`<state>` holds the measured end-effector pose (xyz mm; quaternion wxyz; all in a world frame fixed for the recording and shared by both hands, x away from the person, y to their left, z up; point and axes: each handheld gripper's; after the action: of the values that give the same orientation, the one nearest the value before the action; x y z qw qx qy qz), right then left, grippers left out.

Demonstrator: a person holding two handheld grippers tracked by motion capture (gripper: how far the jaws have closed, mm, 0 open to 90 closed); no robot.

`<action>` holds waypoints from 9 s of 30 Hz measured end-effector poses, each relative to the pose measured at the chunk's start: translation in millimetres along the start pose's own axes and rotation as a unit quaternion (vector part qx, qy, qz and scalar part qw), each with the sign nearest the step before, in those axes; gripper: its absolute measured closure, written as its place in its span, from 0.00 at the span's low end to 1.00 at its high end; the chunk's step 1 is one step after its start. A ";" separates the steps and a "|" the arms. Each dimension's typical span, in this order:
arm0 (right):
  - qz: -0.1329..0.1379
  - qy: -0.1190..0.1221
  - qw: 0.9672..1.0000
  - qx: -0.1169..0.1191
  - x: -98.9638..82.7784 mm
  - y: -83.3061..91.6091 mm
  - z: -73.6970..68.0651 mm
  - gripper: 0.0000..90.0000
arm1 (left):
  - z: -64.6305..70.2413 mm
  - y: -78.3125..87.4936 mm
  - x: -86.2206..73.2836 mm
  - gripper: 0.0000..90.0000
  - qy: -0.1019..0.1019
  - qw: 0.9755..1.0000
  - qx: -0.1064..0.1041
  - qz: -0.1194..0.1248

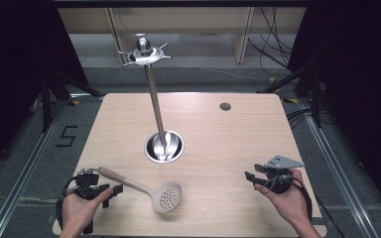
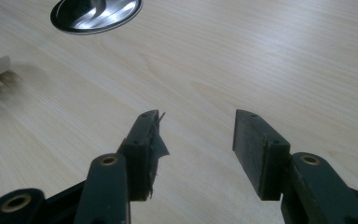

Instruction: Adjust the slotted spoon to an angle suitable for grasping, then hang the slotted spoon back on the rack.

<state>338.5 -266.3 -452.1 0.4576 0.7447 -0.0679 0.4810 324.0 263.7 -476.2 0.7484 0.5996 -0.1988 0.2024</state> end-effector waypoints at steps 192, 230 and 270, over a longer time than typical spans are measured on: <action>0.002 0.007 1.000 0.006 2.7 -3.0 0.1 0.55 | 17.9 69.8 45.1 0.81 -0.164 0.955 -0.029 0.246; 0.009 0.001 1.000 0.020 7.7 -8.8 -3.9 0.56 | 37.0 86.5 67.6 0.81 -0.196 0.932 -0.083 0.294; 0.012 0.014 1.000 0.011 8.1 -7.2 -3.4 0.55 | 31.0 97.6 127.5 0.81 -0.259 0.892 -0.177 0.325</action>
<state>344.4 -257.0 -449.8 0.4445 0.7421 -0.0654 0.4974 376.4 261.0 -321.3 0.6565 0.3903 -0.6020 0.2331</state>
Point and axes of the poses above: each handheld gripper's, and its own axes: y roughly backward along the jaws, x roughly out of its top, z roughly to its right, and after that the axes turned 8 degrees about x, right-handed
